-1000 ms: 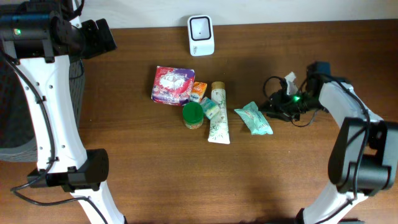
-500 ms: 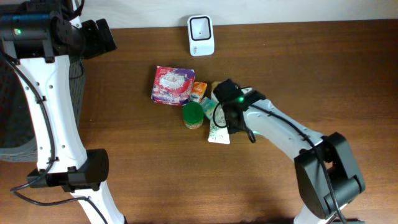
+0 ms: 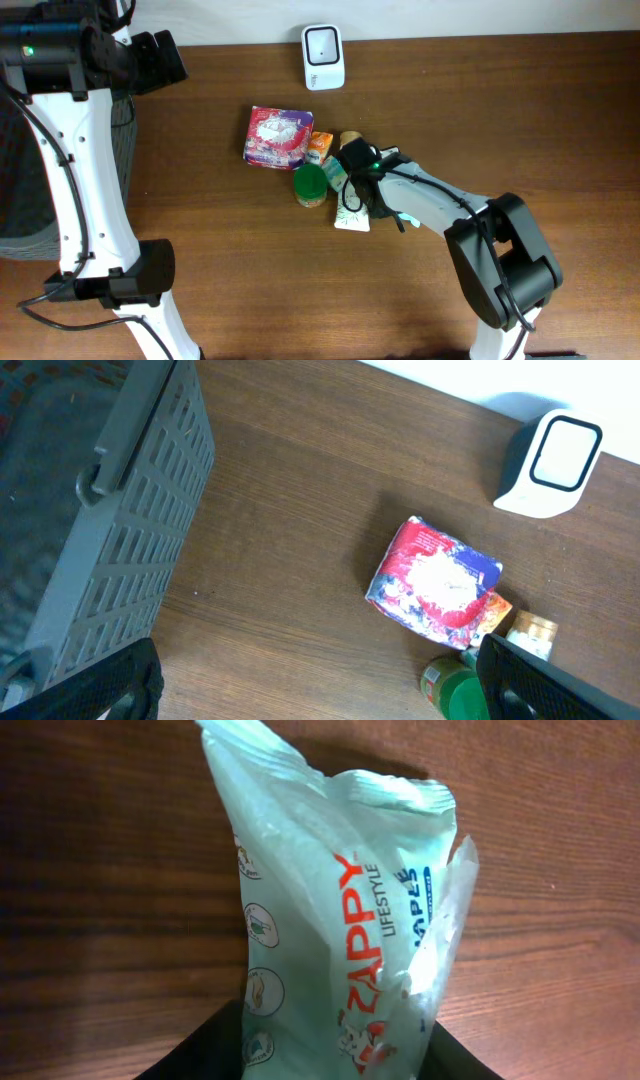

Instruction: Scan the item barcode

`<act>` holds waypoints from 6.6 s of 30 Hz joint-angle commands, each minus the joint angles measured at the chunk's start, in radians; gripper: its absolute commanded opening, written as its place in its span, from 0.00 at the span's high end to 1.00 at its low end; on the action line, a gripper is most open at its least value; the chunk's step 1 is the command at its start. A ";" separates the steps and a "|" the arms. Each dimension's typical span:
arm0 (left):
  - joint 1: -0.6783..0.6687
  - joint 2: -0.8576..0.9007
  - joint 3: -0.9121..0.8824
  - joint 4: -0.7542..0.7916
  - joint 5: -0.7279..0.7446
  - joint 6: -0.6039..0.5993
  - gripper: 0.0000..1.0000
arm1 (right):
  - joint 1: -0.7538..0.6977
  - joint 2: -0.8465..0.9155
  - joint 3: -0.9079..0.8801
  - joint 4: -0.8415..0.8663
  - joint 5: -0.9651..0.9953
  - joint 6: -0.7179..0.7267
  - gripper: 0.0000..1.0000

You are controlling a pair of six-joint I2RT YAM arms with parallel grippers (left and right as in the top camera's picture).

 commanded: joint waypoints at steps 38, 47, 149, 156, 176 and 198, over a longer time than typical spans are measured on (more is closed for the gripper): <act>0.003 -0.019 0.010 0.000 -0.007 0.008 0.01 | -0.697 0.024 0.319 -0.394 -0.726 -0.223 0.09; 0.003 -0.019 0.010 0.000 -0.007 0.008 0.01 | -0.790 0.024 0.106 -0.181 -1.114 -0.436 0.24; 0.003 -0.019 0.010 0.000 -0.007 0.008 0.01 | -0.167 0.190 0.421 0.060 -0.679 -0.031 0.29; 0.003 -0.019 0.010 0.000 -0.007 0.008 0.01 | -0.168 0.190 0.308 0.180 -0.633 -0.023 0.46; 0.003 -0.019 0.010 0.000 -0.008 0.008 0.01 | -0.235 0.104 0.552 -0.468 -0.627 0.123 0.43; 0.003 -0.019 0.010 0.000 -0.008 0.008 0.01 | -0.194 0.105 0.306 -0.381 -0.178 0.466 0.83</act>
